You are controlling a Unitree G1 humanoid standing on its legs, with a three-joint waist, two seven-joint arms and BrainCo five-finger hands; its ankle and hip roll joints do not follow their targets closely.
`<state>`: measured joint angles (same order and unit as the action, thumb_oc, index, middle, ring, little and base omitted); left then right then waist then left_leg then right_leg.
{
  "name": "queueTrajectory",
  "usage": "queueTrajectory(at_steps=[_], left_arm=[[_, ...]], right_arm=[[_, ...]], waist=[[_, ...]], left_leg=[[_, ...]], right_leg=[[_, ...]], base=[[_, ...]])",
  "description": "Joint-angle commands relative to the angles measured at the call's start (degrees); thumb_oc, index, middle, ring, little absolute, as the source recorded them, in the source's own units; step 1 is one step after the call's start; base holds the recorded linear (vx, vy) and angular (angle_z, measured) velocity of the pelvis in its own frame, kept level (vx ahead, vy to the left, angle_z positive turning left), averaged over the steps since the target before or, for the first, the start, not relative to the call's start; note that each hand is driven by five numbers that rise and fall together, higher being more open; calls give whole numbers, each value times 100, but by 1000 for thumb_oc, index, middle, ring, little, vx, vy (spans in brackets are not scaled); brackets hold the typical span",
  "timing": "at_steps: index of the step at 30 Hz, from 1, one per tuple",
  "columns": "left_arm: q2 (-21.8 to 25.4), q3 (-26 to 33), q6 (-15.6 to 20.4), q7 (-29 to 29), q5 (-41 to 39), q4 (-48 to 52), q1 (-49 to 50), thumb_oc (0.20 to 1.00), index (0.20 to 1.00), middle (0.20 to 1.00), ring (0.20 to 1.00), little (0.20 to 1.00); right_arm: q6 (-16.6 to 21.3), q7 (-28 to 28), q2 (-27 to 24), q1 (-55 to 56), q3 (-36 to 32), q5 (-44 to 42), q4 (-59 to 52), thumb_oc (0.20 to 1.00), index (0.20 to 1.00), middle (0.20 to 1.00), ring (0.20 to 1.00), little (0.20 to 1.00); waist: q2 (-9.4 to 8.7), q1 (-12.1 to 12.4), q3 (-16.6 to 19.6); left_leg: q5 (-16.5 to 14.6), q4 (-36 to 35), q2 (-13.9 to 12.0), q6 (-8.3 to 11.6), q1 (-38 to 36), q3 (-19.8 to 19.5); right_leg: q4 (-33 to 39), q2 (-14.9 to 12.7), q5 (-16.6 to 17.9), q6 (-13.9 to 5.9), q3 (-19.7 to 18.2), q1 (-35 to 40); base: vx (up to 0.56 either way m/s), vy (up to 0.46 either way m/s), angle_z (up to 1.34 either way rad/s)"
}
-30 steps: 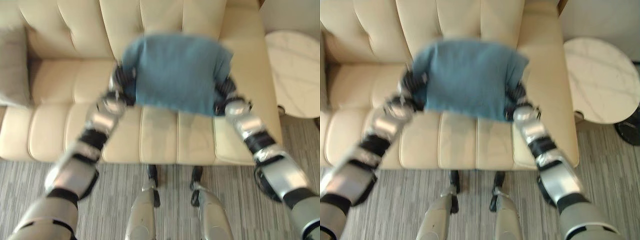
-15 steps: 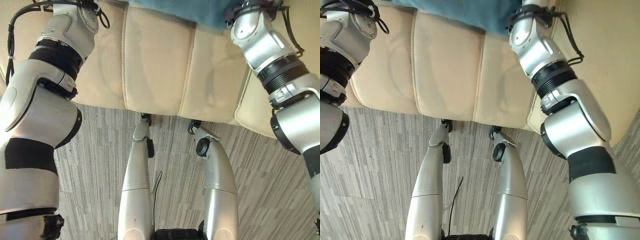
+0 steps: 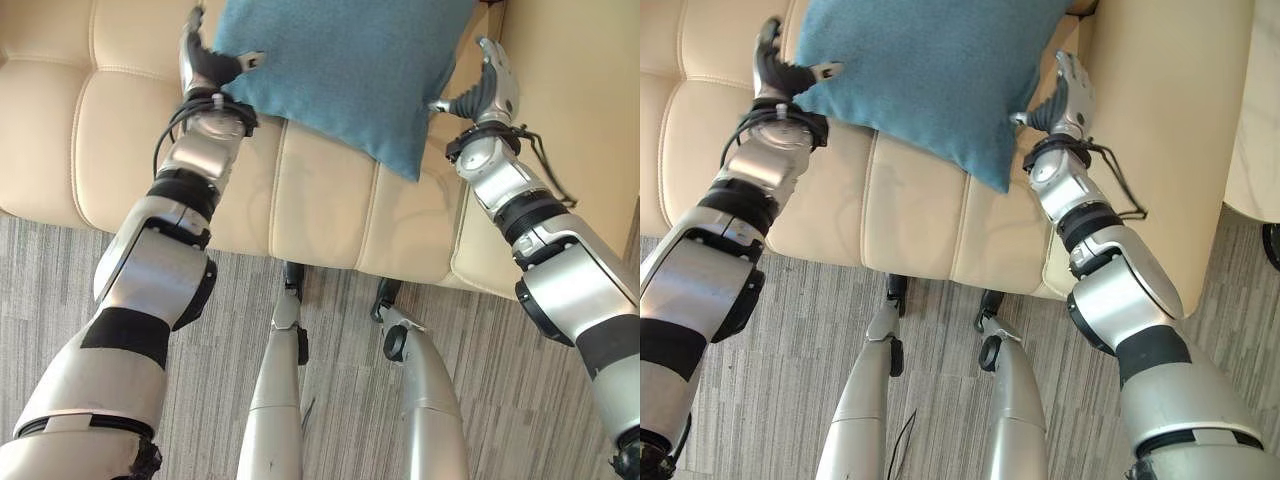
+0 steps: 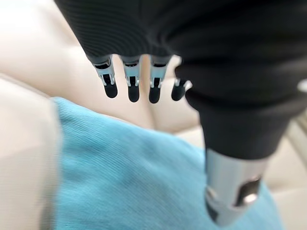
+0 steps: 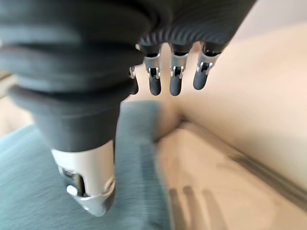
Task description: Pick up all the scattered cushions and arrange them neatly on the sofa.
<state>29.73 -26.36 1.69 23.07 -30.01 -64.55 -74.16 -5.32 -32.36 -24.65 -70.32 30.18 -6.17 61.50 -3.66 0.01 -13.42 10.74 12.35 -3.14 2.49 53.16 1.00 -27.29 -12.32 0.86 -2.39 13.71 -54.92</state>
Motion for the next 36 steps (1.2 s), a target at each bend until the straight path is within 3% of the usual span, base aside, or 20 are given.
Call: queueTrajectory(at_steps=[1,5,7,10,15,21,27,36], left_arm=[[569,159,535,-314,-371,145,-294,1000,1000,1000,1000,1000],[863,759,445,-527,-90,804,1376,1000,1000,1000,1000,1000],[880,1161,423,-602,60,1192,2385,1000,1000,1000,1000,1000],[697,1698,336,-763,349,1779,3963,1000,1000,1000,1000,1000],[423,1991,125,-1248,857,1978,5400,1000,1000,1000,1000,1000],[-182,2326,40,-1400,1405,2532,6713,1000,1000,1000,1000,1000],[-588,2227,-37,-1514,1797,2889,7164,1000,1000,1000,1000,1000],[-791,2186,-167,-1614,2319,3604,7820,1000,1000,1000,1000,1000]], right_arm=[[291,-40,-247,-134,-297,-468,-374,1000,1000,1000,1000,1000],[455,132,-113,1314,-1078,-744,-1132,1000,1000,1000,1000,1000],[549,317,12,2203,-1432,-865,-1571,1000,1000,1000,1000,1000],[517,779,191,3619,-1740,-900,-2141,1000,1000,1000,1000,1000],[341,1749,56,4824,-1861,-694,-2542,1000,1000,1000,1000,1000],[437,2300,121,5764,-2114,-270,-3074,1000,1000,1000,1000,1000],[419,2450,217,6155,-2129,144,-3093,1000,1000,1000,1000,1000],[487,2438,743,7001,-2574,-90,-3447,1000,1000,1000,1000,1000]], waist=[[83,32,-421],[110,-19,-355],[96,-47,-274],[81,-108,-35],[63,-183,371],[98,-171,780],[91,-163,928],[24,-215,886]], left_leg=[[-1305,157,90,99,-1208,14],[-1275,-285,127,96,-2242,158],[-1118,-493,157,55,-2631,262],[-1079,-857,120,38,-3330,366],[-1064,-1278,84,29,-4215,507],[-1099,-1657,122,-30,-4994,662],[-1198,-1709,154,-65,-5362,713],[-1310,-1735,218,-162,-5607,822]], right_leg=[[1016,131,-367,-522,-91,1493],[1501,174,-269,-541,-66,2509],[1760,173,-104,-524,-17,2914],[2102,216,-46,-588,-26,3608],[2432,279,-37,-664,-88,4376],[2665,341,-85,-711,-184,5028],[2733,352,-135,-731,-205,5389],[2676,277,-84,-812,-290,5477]], base=[[48,84,0],[77,92,-16],[78,94,-18],[182,62,-12],[126,52,-12],[72,44,-23],[23,42,-4],[-35,63,-8]])
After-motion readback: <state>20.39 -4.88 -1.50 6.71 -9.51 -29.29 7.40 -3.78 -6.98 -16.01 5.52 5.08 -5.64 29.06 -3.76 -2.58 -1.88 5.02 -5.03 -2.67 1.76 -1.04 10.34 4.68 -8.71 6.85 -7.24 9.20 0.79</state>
